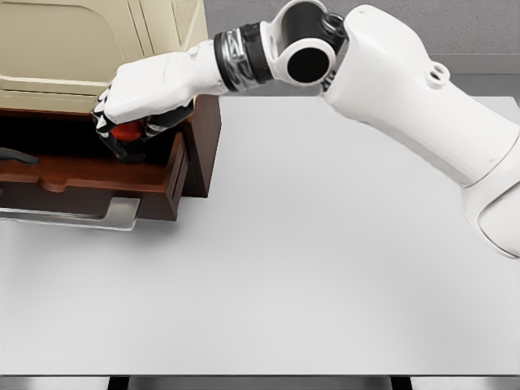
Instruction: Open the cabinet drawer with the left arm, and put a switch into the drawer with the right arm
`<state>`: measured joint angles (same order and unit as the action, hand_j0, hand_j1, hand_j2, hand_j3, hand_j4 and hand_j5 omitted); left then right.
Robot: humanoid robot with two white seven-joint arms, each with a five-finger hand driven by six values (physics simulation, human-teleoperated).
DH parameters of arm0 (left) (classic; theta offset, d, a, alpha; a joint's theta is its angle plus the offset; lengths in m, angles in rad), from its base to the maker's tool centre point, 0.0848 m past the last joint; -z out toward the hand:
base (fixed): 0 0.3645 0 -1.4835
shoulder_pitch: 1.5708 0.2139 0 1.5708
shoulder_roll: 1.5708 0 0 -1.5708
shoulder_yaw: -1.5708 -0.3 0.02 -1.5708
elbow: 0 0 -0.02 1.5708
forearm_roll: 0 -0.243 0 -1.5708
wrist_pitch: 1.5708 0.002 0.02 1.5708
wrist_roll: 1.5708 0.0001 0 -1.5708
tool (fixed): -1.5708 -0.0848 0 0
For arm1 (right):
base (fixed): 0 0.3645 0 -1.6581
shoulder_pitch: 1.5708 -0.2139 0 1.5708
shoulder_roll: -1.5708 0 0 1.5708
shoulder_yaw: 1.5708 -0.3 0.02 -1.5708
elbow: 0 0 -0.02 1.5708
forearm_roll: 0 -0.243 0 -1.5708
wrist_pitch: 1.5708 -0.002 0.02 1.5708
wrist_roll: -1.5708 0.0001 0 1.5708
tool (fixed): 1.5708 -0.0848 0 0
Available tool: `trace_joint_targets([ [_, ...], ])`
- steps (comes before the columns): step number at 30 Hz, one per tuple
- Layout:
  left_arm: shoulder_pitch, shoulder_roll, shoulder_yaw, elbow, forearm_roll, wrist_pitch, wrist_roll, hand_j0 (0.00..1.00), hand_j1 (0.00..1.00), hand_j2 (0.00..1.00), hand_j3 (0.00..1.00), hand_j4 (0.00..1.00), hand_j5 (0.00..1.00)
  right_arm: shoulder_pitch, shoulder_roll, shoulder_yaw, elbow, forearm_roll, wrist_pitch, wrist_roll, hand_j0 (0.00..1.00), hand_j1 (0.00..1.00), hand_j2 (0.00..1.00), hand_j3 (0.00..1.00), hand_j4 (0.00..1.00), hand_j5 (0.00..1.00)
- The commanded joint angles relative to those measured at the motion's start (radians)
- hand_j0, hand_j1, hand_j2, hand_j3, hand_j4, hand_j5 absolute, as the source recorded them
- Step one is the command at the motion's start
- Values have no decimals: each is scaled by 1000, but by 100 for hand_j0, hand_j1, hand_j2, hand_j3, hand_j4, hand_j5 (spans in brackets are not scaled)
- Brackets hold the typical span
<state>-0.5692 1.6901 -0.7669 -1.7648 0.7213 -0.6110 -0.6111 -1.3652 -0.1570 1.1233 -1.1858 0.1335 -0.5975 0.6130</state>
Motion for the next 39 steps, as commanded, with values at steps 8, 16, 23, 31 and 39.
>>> trace_joint_targets([
  [8, 0, -15, 34, 1, 26, 0, 0, 100, 100, 100, 100, 100, 100, 5, 13, -7, 63, 32, 13, -2, 48, 48, 48, 48, 48, 48],
  [16, 3, -21, 34, 1, 26, 0, 0, 100, 100, 100, 100, 100, 100, 6, 11, -2, 17, 32, 39, -2, 100, 100, 100, 100, 100, 100],
  [23, 3, -21, 34, 1, 26, 0, 0, 100, 100, 100, 100, 100, 100, 15, -64, -5, -118, 28, -13, -2, 100, 100, 100, 100, 100, 100],
  [31, -3, -124, 54, 1, 26, 0, 0, 100, 100, 100, 100, 100, 100, 43, -384, -26, -245, 21, -13, -2, 100, 100, 100, 100, 100, 100],
  [39, -44, -305, 60, -1, 26, 0, 0, 100, 100, 100, 100, 100, 100, 222, -593, -138, -224, 20, -13, -2, 100, 100, 100, 100, 100, 100],
])
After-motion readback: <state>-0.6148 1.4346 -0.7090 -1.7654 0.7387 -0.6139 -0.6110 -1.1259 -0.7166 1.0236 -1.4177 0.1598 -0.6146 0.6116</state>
